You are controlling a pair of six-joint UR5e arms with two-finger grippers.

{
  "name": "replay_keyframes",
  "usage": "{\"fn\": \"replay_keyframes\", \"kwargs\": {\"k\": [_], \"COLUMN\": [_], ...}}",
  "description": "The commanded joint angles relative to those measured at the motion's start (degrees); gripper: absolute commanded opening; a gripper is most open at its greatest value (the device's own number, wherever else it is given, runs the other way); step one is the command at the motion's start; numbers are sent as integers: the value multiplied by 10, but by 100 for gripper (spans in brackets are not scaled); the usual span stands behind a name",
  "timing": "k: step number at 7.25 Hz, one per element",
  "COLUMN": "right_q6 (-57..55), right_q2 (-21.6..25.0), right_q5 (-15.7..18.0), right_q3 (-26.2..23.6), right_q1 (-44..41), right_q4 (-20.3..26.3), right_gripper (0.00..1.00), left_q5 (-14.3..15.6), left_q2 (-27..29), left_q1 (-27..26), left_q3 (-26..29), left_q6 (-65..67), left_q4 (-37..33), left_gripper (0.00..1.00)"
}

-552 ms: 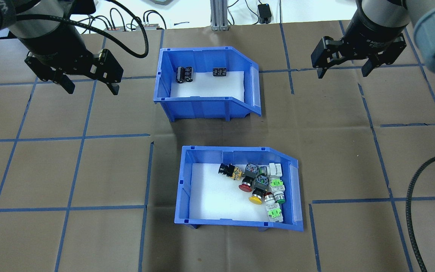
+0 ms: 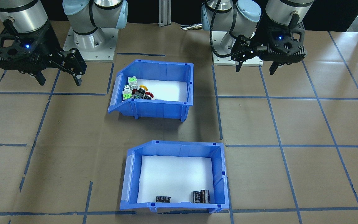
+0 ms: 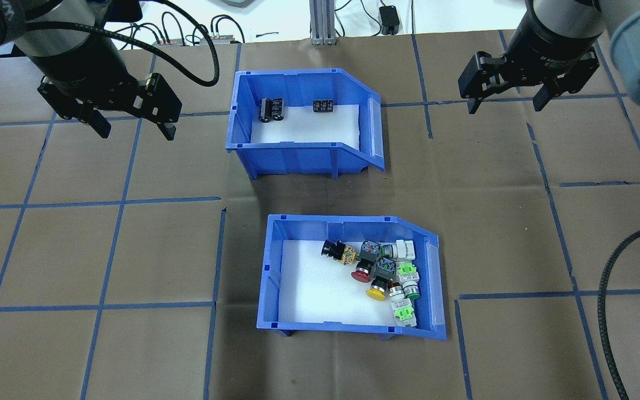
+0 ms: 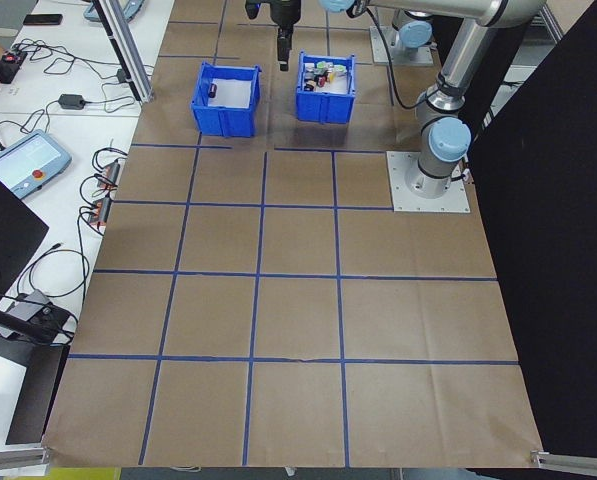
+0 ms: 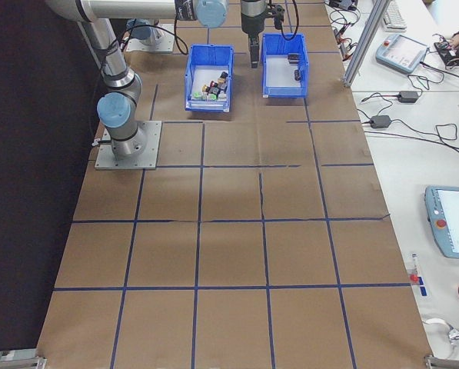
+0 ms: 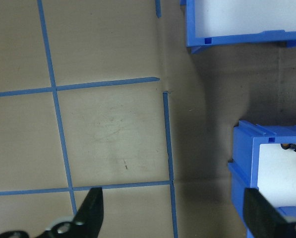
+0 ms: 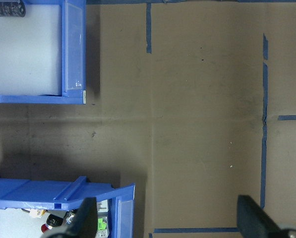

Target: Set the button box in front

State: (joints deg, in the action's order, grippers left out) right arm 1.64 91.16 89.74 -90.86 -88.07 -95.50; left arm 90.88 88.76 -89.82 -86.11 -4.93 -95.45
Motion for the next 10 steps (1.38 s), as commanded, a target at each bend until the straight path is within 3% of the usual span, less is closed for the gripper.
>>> {"fn": "replay_keyframes", "kwargs": {"k": [1, 3, 4, 7, 8, 10], "right_q6": [1, 2, 9, 123, 146, 204], "right_q2": [2, -2, -8, -36, -50, -118], "right_q5": [0, 2, 1, -4, -8, -9], "right_q3": [-4, 0, 2, 8, 31, 111], "right_q1": [0, 2, 3, 0, 0, -13], "right_q4": [2, 3, 1, -12, -11, 1], "right_gripper": [100, 100, 100, 100, 100, 100], "left_q5": [-2, -4, -21, -23, -25, -25], "left_q2": [-3, -3, -5, -20, -28, -61], "left_q1": [0, 0, -1, -5, -9, -74], "left_q3": [1, 2, 2, 1, 1, -43], "left_q6": [1, 10, 12, 110, 194, 405], "left_q4": [0, -1, -2, -17, -31, -32], "left_gripper": [97, 99, 99, 99, 99, 99]}}
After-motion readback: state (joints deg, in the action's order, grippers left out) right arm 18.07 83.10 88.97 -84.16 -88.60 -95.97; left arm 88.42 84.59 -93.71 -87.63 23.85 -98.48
